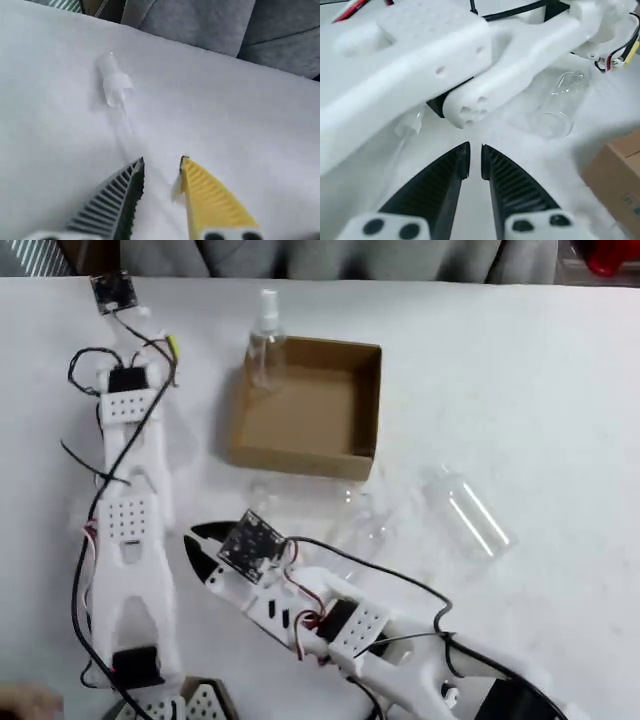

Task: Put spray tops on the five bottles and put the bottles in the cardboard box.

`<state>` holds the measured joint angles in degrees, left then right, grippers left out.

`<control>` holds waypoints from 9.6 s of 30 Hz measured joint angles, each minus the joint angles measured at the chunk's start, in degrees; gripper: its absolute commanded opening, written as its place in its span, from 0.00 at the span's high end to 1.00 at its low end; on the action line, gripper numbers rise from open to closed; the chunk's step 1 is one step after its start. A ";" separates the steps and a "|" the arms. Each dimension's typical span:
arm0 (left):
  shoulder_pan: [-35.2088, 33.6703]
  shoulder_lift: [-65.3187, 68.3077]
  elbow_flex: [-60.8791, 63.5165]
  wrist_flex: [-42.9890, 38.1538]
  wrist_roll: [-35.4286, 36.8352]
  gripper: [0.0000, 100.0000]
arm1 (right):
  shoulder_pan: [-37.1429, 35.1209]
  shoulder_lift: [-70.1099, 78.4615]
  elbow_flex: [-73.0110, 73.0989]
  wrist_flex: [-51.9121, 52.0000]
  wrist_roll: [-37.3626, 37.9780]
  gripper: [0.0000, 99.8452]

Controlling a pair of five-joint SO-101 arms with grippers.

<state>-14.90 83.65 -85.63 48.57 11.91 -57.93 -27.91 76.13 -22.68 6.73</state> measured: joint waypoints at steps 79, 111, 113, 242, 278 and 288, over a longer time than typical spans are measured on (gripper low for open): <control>-5.19 -37.98 29.54 53.89 -2.20 0.98 | -1.93 0.00 -1.76 7.21 0.00 0.98; 0.35 -55.03 52.40 42.81 -4.04 0.71 | -1.93 0.00 -1.76 7.21 0.00 0.98; 0.26 -52.57 49.85 42.55 -2.73 0.71 | -1.93 0.00 -1.76 7.21 0.00 0.98; -55.65 -70.24 43.96 43.08 -28.92 0.94 | -0.70 40.44 -43.87 8.09 -13.80 0.98; -58.11 -68.66 43.96 40.70 -28.92 0.94 | -14.15 57.67 -71.12 16.97 -26.99 0.83; -58.11 -68.66 43.96 40.70 -28.92 0.94 | -12.48 61.45 -74.02 19.78 -28.31 0.83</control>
<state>-73.01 14.99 -41.67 89.27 -17.01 -70.42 33.54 2.11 -2.90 -21.58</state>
